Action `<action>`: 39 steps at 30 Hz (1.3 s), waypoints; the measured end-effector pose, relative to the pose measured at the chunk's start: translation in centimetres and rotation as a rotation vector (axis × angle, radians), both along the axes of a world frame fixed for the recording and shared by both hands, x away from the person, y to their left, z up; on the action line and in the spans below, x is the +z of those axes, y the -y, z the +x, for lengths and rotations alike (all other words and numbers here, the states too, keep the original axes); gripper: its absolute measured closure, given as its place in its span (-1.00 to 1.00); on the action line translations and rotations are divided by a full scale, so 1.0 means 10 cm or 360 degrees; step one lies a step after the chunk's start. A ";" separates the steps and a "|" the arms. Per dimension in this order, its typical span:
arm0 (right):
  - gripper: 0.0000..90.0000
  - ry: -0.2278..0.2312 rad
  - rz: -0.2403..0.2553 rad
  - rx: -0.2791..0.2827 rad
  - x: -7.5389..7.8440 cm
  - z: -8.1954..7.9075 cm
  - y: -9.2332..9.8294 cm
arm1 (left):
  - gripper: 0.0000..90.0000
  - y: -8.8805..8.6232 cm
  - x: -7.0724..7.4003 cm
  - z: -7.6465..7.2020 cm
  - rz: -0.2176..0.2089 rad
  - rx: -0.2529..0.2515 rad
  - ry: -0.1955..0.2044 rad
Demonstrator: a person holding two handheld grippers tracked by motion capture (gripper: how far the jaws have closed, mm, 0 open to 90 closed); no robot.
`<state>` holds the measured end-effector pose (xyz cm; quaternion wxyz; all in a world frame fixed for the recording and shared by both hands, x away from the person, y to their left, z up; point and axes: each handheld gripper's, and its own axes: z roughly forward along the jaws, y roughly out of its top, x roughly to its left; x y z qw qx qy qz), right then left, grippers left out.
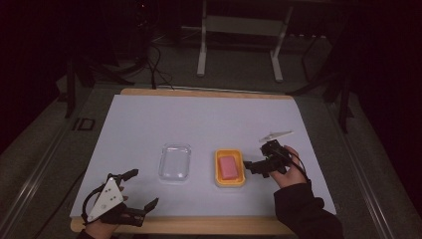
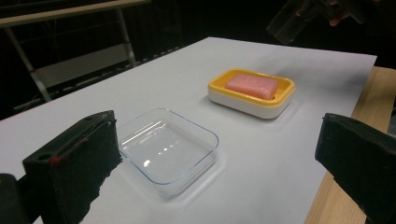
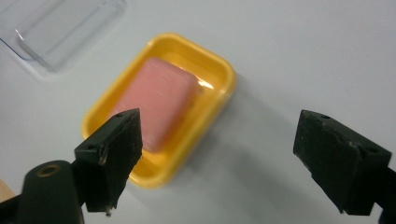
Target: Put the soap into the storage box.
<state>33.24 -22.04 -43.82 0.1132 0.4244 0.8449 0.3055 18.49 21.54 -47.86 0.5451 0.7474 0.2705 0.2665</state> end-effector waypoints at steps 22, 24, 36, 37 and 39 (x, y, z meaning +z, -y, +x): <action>-0.69 0.0084 0.0110 -0.0061 -0.31 -0.29 0.56 | -1.00 0.02 -0.02 0.02 0.0013 -0.0017 -0.0031; -0.69 0.0086 0.0095 -0.0076 -0.34 -0.30 0.58 | -1.00 0.01 -0.02 0.02 0.0011 -0.0020 -0.0033; -0.69 0.0077 0.0004 -0.0116 -0.53 -0.36 0.73 | -1.00 0.01 -0.02 0.03 0.0020 -0.0042 -0.0053; -0.69 0.0093 0.0000 -0.0117 -0.53 -0.35 0.74 | -1.00 0.01 -0.02 0.03 0.0019 -0.0045 -0.0055; -0.69 0.0105 0.0012 -0.0115 -0.53 -0.35 0.74 | -1.00 0.02 -0.02 0.03 0.0019 -0.0051 -0.0055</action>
